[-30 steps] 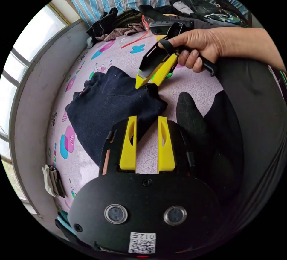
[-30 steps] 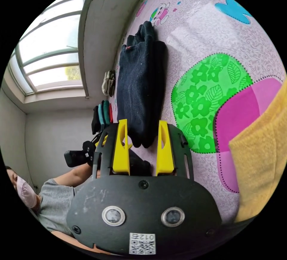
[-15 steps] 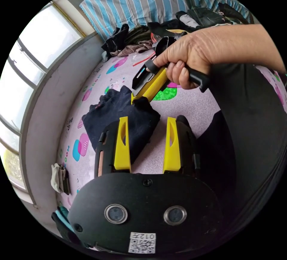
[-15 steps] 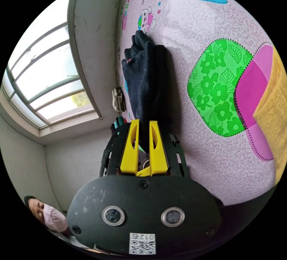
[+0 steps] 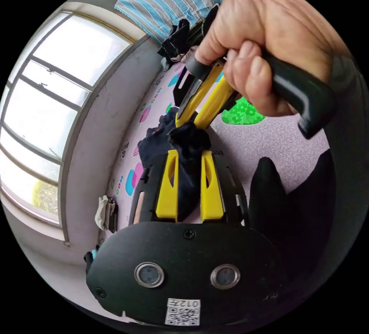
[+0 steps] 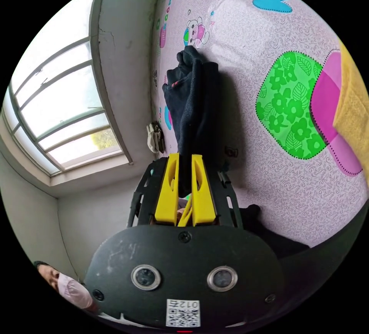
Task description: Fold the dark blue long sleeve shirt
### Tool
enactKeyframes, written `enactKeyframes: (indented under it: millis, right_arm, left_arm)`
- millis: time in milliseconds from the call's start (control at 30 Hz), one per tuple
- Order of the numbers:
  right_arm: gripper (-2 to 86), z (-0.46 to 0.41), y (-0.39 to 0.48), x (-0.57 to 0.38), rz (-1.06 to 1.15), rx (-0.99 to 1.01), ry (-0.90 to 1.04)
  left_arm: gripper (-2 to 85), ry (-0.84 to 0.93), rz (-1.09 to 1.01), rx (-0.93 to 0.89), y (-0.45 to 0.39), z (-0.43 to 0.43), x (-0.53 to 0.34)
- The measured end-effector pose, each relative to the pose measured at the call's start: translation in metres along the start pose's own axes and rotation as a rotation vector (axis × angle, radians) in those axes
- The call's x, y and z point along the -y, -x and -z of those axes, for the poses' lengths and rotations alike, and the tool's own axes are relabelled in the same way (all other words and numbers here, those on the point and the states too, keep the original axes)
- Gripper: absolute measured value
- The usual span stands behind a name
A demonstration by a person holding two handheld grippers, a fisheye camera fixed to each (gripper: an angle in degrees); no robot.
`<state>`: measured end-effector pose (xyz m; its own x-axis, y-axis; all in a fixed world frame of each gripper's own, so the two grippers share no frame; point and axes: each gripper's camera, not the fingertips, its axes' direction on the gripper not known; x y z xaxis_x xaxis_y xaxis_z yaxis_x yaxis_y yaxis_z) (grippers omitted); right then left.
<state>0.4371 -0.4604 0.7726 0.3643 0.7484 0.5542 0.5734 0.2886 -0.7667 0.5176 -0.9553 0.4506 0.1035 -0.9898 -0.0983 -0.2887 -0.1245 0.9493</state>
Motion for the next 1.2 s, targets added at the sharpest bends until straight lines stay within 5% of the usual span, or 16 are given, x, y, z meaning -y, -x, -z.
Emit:
enactKeyframes:
  millis: [433, 633, 900, 1200]
  right_arm:
    - [17.1, -0.014, -0.069, 0.067, -0.005, 0.112, 0.009]
    - [6.6, -0.066, -0.056, 0.088, 0.065, 0.059, 0.011]
    - [4.6, -0.039, -0.008, 0.045, 0.194, 0.090, -0.147]
    - [5.0, -0.091, 0.157, 0.028, 0.516, -0.371, -0.103]
  left_arm:
    - [4.0, 0.002, 0.010, -0.174, 0.050, -0.019, -0.063]
    - [3.9, -0.006, 0.021, -0.189, 0.070, -0.041, -0.099]
    - [3.8, -0.159, 0.094, -0.255, 0.108, -0.052, -0.128]
    - [3.9, -0.302, 0.615, -0.630, 0.224, -0.121, -0.188]
